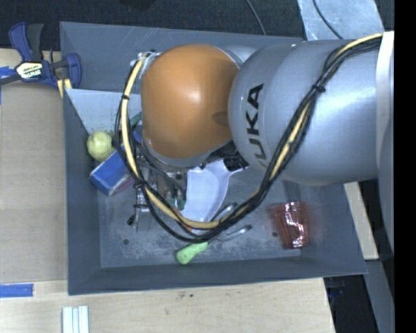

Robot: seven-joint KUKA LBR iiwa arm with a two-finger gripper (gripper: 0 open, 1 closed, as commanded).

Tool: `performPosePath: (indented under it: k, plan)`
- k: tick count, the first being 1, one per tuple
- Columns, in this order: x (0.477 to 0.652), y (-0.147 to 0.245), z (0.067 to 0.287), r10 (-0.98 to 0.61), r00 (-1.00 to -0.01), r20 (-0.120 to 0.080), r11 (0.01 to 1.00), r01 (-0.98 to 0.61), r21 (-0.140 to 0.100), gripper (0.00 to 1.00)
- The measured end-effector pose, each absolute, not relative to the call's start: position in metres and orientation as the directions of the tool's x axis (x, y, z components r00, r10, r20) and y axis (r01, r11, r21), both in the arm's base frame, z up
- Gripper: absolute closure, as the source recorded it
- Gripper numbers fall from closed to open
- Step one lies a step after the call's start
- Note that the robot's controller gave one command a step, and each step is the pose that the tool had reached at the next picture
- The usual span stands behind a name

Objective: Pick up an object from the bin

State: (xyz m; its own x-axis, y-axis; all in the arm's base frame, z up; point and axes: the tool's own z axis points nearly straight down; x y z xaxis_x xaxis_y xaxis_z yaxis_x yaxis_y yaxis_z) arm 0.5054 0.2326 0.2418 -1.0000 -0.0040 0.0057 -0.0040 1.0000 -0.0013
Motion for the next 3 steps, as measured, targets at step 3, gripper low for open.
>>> performPosePath:
  k: [3]
  plan:
    - [0.603,0.209,0.149,-0.194,-0.981,-0.011,0.981,-0.194,0.003,0.0]
